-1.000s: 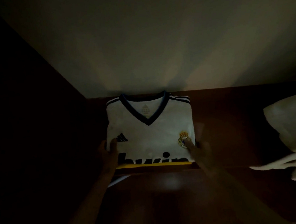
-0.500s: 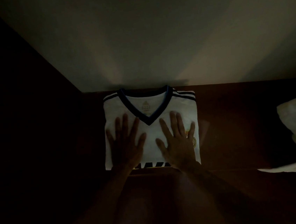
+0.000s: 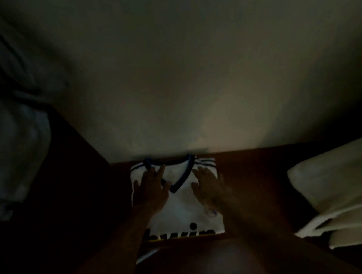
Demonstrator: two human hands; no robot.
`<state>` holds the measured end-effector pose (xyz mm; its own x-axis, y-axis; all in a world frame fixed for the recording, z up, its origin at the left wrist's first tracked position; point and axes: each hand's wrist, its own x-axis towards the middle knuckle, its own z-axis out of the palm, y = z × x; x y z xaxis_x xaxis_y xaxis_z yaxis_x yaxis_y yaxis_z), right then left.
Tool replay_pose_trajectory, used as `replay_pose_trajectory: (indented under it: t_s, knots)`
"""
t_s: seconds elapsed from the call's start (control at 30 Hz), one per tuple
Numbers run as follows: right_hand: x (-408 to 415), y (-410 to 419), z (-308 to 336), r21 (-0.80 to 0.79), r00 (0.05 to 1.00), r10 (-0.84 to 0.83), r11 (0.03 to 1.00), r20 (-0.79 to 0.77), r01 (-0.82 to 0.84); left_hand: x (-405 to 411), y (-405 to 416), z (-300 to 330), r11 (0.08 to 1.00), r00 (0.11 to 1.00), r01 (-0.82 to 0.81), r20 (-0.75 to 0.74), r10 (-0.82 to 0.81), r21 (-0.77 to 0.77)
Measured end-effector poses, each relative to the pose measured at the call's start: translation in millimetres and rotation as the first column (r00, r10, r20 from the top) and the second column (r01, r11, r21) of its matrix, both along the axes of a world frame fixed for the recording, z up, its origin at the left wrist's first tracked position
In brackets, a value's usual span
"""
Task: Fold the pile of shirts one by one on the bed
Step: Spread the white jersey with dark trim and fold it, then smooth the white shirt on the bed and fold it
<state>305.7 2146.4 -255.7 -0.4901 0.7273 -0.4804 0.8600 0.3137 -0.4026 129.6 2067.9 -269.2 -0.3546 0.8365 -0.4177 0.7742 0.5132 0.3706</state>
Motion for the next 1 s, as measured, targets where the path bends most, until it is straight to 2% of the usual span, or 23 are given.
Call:
replay_pose_trajectory:
  t_s: [0.1, 0.2, 0.3, 0.4, 0.57, 0.73, 0.87, 1.0]
  knots:
    - [19.4, 22.9, 102.7, 0.09, 0.996, -0.051, 0.994, -0.07, 0.057, 6.4, 27.3, 106.4, 0.986, 0.999, -0.004, 0.038, -0.003, 0.169]
    - [49.2, 41.3, 219.7, 0.122, 0.988, -0.103, 0.986, -0.119, 0.117, 13.7, 53.3, 241.3, 0.967, 0.992, 0.093, -0.108, -0.069, 0.237]
    - [80.3, 55.8, 335.8, 0.278, 0.977, -0.104, 0.948, -0.188, 0.154, 22.7, 74.7, 368.1, 0.945, 0.973, 0.163, -0.202, -0.107, 0.282]
    - [103.6, 57.2, 452.7, 0.351, 0.982, -0.12, 0.922, -0.144, 0.164, 42.3, 80.5, 478.5, 0.926, 0.966, 0.197, -0.227, -0.126, 0.323]
    - [135.5, 24.8, 614.2, 0.496, 0.982, -0.128, 0.85, -0.136, 0.18, 82.1, 71.8, 615.8, 0.866, 0.96, 0.248, -0.23, -0.159, 0.435]
    - [186.1, -37.6, 717.2, 0.606, 0.958, -0.214, 0.742, -0.191, 0.286, 133.1, 49.8, 704.9, 0.8, 0.919, 0.386, -0.268, -0.29, 0.459]
    - [220.3, -95.8, 754.4, 0.633, 0.933, -0.304, 0.688, -0.192, 0.354, 176.1, 25.6, 741.2, 0.701, 0.859, 0.512, -0.292, -0.421, 0.497]
    - [265.5, -159.4, 773.9, 0.607, 0.886, -0.416, 0.655, -0.206, 0.449, 233.7, -10.5, 773.9, 0.633, 0.768, 0.636, -0.285, -0.573, 0.441]
